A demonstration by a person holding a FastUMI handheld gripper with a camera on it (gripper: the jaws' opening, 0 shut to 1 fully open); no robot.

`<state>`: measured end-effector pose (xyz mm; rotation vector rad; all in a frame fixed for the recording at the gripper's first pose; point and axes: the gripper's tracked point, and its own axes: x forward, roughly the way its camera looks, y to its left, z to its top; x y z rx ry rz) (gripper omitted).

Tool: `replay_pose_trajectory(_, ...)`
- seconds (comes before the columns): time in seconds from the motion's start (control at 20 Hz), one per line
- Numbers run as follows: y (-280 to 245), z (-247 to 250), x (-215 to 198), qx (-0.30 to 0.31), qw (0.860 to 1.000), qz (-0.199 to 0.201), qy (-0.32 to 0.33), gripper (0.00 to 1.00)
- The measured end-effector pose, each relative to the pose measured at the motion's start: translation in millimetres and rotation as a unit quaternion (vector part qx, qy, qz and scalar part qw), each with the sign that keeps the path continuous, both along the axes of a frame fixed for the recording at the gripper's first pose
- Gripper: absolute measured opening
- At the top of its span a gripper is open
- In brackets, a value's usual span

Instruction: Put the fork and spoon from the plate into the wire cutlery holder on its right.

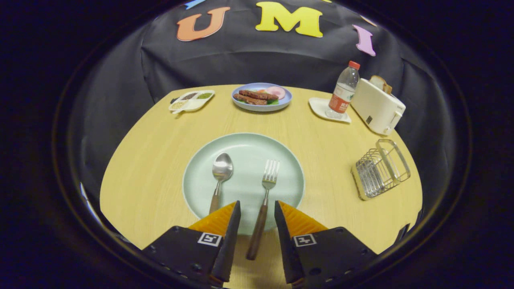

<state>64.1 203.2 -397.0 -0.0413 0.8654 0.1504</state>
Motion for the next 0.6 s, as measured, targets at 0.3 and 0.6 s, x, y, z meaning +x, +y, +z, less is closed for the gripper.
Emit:
replay_pose_trajectory(0.3, 1.3, -26.4, -2.2, -0.013, 0.998, -0.021, 0.059, 0.29)
replay_pose_trajectory(0.6, -2.8, -28.5, -2.3, -0.021, 0.995, -0.027, 0.094, 0.04)
